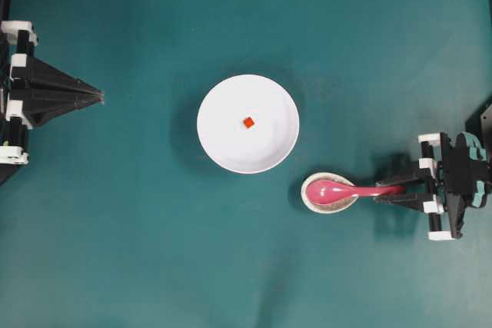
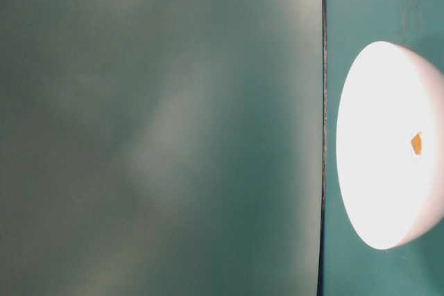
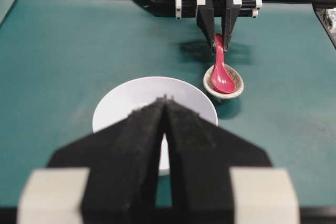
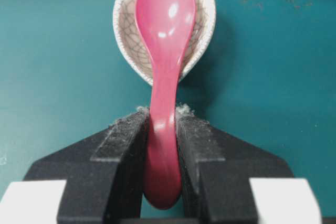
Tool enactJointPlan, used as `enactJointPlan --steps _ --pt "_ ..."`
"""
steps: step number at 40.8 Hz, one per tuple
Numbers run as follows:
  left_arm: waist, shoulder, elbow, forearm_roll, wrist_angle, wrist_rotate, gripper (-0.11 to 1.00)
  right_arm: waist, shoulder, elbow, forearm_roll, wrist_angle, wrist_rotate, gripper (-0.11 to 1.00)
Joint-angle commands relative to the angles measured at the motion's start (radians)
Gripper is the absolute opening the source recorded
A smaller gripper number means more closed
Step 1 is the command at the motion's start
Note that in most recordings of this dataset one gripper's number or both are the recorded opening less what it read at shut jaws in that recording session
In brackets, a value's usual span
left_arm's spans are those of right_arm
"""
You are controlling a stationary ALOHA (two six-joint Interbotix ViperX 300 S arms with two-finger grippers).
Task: Grip the spoon and scoop the red block from the bowl with right arm.
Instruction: 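Lower the right gripper around the pink spoon handle and close it, then lift the pink spoon from the spoon rest and carry it over the bowl, then lower the spoon bowl into the white bowl beside the red cube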
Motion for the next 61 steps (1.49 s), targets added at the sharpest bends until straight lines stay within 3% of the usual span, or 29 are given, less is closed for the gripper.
enactJointPlan --steps 1,8,16,23,29,34,36,41,47,52,55,61 --pt "0.002 0.006 -0.029 0.002 -0.005 -0.003 0.00 0.005 -0.017 -0.014 0.002 -0.012 0.000 0.22" --pt "0.002 0.002 -0.031 0.000 0.002 -0.020 0.00 -0.006 -0.100 -0.038 0.002 -0.005 -0.005 0.22" --pt "0.002 -0.002 -0.035 0.002 0.005 -0.023 0.00 -0.087 -0.262 -0.081 0.002 0.106 -0.020 0.22" --pt "0.000 -0.002 -0.041 0.002 0.015 -0.023 0.00 -0.218 -0.414 -0.173 0.002 0.400 -0.114 0.22" --pt "0.002 -0.002 -0.048 0.002 0.034 -0.025 0.00 -0.399 -0.529 -0.314 0.002 0.793 -0.224 0.22" --pt "0.000 -0.003 -0.052 0.002 0.046 -0.025 0.00 -0.571 -0.566 -0.451 0.000 1.121 -0.267 0.22" --pt "0.002 -0.003 -0.054 0.000 0.049 -0.025 0.00 -0.658 -0.561 -0.520 -0.002 1.269 -0.265 0.22" --pt "0.000 -0.003 -0.057 0.002 0.049 -0.028 0.00 -0.802 -0.520 -0.655 -0.005 1.511 -0.264 0.22" --pt "0.002 -0.003 -0.060 0.002 0.049 -0.028 0.00 -0.907 -0.439 -0.782 -0.006 1.667 -0.236 0.22" --pt "0.002 -0.002 -0.061 0.002 0.049 -0.028 0.00 -0.953 -0.357 -0.870 -0.015 1.764 -0.169 0.22" --pt "0.000 -0.003 -0.060 0.002 0.049 -0.026 0.00 -0.957 -0.311 -0.914 -0.054 1.827 -0.120 0.22" --pt "0.002 -0.002 -0.061 0.002 0.052 -0.026 0.00 -0.957 -0.235 -1.005 -0.195 1.954 -0.009 0.22"
